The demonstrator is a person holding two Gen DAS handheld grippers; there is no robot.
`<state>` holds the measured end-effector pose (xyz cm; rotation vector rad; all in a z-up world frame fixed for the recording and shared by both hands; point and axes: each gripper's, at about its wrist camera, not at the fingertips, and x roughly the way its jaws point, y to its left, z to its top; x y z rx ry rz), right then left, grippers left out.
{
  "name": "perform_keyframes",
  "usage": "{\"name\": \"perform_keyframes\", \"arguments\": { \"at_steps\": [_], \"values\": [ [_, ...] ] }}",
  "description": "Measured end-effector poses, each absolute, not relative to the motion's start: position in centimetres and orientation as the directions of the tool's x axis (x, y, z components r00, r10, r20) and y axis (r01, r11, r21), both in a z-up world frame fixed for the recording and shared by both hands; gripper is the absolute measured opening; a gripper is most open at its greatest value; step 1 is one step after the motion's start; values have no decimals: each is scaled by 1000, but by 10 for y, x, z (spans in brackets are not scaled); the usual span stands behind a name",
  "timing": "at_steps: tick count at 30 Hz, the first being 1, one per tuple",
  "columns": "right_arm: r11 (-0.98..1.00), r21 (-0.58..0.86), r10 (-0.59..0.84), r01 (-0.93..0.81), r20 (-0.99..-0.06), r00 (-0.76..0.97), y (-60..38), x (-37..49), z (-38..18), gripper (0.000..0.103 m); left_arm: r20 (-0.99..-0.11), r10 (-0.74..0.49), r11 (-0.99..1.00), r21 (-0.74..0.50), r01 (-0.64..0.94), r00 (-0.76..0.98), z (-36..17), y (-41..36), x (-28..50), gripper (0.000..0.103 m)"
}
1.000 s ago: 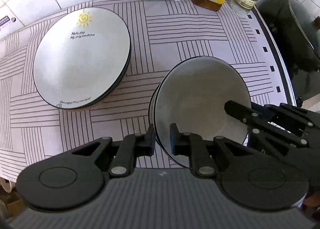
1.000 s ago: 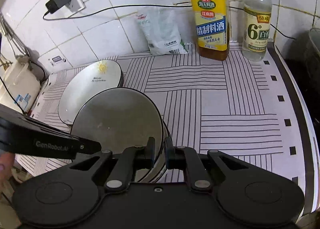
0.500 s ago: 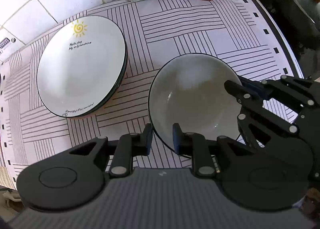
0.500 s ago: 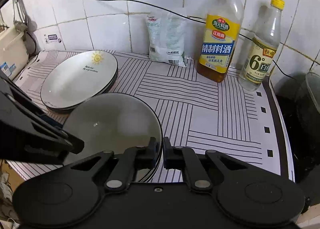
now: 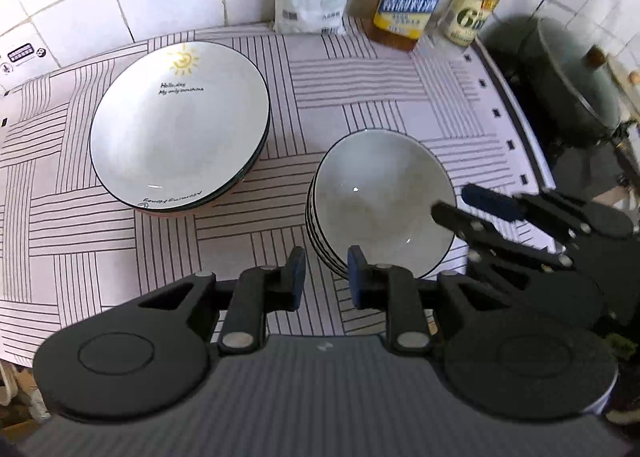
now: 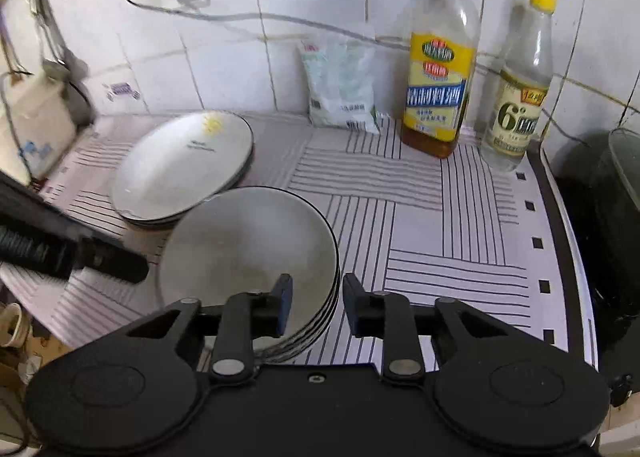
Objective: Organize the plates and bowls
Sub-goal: 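Lower the bowl into the nested bowls and open both grippers, then close both grippers on the rim of the three-bowl stack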
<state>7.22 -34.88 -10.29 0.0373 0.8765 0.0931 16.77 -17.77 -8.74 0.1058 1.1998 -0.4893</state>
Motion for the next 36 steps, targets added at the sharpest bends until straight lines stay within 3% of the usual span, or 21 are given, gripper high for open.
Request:
{"name": "perform_keyframes", "arguments": {
  "at_steps": [3,11,15,18,22,25,30,36],
  "values": [
    [993,63,116,-104,-736,667,-352,55,-97,46,-892,-341,892,-207,401,298,-85,-169,163,23],
    [976,98,206,-192,-688,696,-359,24,-100,47,-863,-370,893,-228,387,344,-85,-152,146,25],
    [971,87,219,-224,-701,679,-353,15,-113,53,-841,-407,884,-263,387,357,-91,-145,143,25],
    [966,69,221,-248,-716,662,-346,11,-126,64,-827,-440,875,-306,376,351,-97,-140,141,28],
    [958,56,235,-281,-716,657,-340,11,-147,76,-797,-491,856,-367,363,352,-103,-139,141,42],
    [958,52,236,-283,-701,673,-336,14,-168,88,-782,-512,849,-398,348,356,-112,-141,144,47],
    [963,35,220,-267,-673,706,-332,27,-199,88,-782,-544,837,-483,257,303,-143,-141,166,52],
    [959,-14,215,-284,-619,755,-328,40,-219,88,-803,-534,840,-467,276,265,-173,-156,185,53]
  ]
}}
